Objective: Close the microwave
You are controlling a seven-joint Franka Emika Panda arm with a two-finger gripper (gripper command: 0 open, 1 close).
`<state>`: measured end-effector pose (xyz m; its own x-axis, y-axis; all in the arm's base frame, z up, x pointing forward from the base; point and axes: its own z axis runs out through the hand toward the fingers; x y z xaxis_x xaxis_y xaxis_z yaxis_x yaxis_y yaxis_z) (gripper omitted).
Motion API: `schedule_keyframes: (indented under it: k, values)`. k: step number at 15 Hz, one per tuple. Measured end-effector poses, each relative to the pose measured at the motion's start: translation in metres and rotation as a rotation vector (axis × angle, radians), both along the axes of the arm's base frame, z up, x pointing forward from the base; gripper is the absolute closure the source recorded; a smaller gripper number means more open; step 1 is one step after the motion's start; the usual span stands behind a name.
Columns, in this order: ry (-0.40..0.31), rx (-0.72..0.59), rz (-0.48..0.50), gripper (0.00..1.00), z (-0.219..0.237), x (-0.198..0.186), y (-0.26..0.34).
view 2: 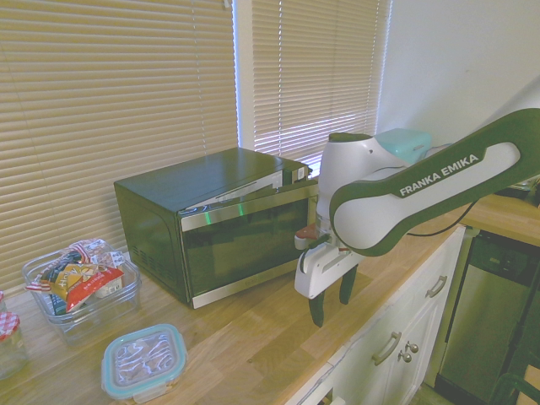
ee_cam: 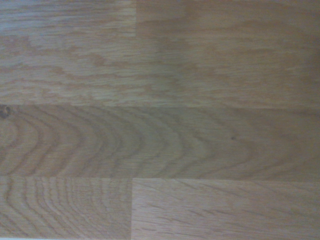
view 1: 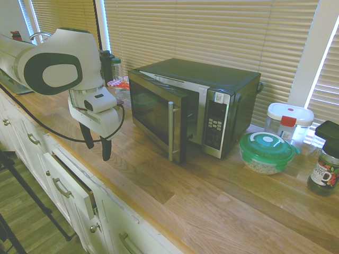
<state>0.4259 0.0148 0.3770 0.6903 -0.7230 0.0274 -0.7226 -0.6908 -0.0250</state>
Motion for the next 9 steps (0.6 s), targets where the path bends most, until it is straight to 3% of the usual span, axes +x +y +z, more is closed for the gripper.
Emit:
schedule_keyframes:
  k: [5, 9]
  values:
    - [-0.011, -0.005, -0.024, 0.00, 0.007, 0.006, 0.004]
    - [-0.023, -0.017, -0.040, 0.00, 0.030, 0.033, 0.011]
